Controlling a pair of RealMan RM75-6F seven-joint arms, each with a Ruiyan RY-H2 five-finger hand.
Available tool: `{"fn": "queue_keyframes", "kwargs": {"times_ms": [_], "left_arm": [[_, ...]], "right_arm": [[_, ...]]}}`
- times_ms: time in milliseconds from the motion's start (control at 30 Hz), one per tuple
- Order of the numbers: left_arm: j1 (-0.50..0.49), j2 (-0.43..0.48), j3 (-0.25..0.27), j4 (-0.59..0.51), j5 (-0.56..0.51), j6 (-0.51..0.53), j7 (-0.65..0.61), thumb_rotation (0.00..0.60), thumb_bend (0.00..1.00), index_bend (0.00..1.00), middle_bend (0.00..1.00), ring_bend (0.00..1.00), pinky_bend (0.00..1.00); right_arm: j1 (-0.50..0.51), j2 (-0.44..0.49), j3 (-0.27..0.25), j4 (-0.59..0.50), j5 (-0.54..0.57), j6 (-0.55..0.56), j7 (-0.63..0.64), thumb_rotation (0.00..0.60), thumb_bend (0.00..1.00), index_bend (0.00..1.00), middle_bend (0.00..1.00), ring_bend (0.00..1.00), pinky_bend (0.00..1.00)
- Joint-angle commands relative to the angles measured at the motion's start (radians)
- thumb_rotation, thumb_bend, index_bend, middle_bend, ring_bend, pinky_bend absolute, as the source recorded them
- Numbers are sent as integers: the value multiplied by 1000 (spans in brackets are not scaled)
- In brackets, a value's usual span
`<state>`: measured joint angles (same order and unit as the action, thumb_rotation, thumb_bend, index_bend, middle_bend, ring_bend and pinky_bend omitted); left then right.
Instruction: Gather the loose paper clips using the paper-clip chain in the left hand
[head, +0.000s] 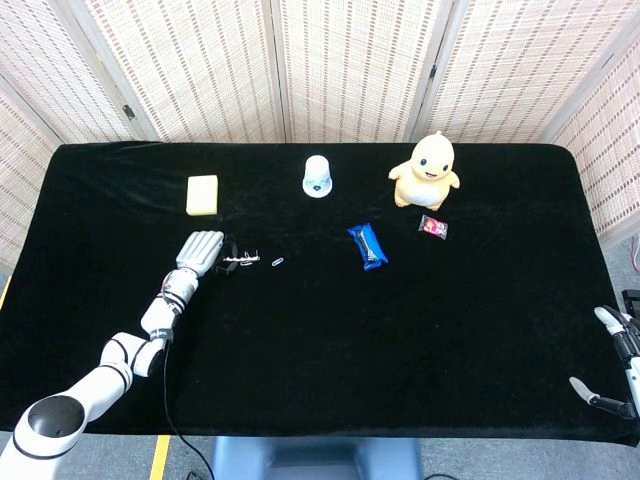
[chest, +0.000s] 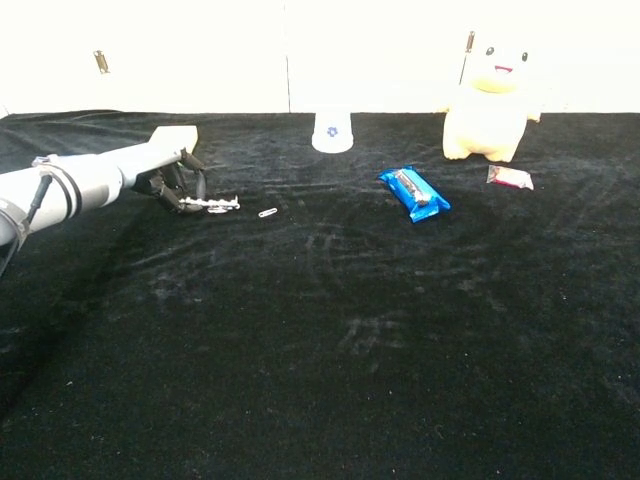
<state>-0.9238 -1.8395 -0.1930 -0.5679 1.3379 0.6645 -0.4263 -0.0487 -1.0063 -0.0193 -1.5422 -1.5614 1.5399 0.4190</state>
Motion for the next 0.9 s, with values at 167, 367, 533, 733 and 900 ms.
{"fn": "queue_keyframes", "kwargs": {"times_ms": [167,367,533,733,900], "left_arm": [[45,70,4,-113,2,81,63,600,426,751,1000,1000,1000],[83,137,-1,-253,-15,143,153,600,425,751,1000,1000,1000],[101,175,-14,-326,-46,161,221,600,426,751,1000,1000,1000],[130,216,-12,-394,-68,188,280,600,426,751,1000,1000,1000],[172,270,0,-492,-72,239,332,600,426,751,1000,1000,1000]], "right_arm": [[-3,-1,-2,3,-12,9,0,600,236,32,84,93,0],[0,-1,-4,-1,-21,7,-9,600,235,32,84,93,0],[3,-1,-4,-3,-24,5,-14,600,235,32,84,94,0],[9,0,-4,-3,-22,-7,-16,600,235,32,84,93,0],[16,-1,-5,-4,-24,-20,-24,600,235,32,84,94,0]]}}
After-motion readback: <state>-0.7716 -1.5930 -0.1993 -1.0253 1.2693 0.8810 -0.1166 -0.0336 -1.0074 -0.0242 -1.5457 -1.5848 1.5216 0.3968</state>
